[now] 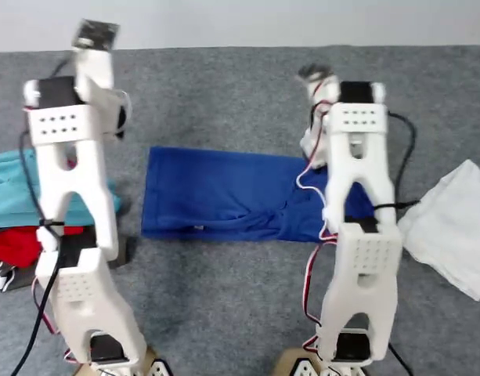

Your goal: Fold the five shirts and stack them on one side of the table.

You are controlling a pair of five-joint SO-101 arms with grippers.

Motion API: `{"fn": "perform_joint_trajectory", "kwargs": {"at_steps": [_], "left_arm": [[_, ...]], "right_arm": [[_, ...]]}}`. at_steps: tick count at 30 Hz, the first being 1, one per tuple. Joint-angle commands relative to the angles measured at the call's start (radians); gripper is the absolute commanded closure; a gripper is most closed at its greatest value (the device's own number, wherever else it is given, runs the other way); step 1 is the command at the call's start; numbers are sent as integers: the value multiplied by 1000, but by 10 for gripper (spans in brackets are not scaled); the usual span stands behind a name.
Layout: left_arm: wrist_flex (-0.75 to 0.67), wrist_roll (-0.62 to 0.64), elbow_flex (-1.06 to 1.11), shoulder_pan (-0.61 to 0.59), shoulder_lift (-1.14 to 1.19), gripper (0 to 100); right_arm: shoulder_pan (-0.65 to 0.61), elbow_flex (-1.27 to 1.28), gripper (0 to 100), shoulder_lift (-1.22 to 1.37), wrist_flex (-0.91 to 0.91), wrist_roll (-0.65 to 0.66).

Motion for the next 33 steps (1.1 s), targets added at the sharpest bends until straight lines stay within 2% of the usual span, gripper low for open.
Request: {"fn": "perform_joint_trajectory", "kwargs": {"at_steps": [1,9,18,24,33], "left_arm": [[21,-61,107,44,-23,942],[20,-68,134,44,74,808],[-9,-138,134,41,198,790],[-55,-149,134,41,253,786],[-95,-146,139,41,281,786]], "right_arm": [[38,28,931,-217,42,-14],[200,322,930,-596,44,-14],[383,694,930,-972,42,-9],[403,865,930,-1141,41,-8],[403,927,930,-1230,41,-8]]}}
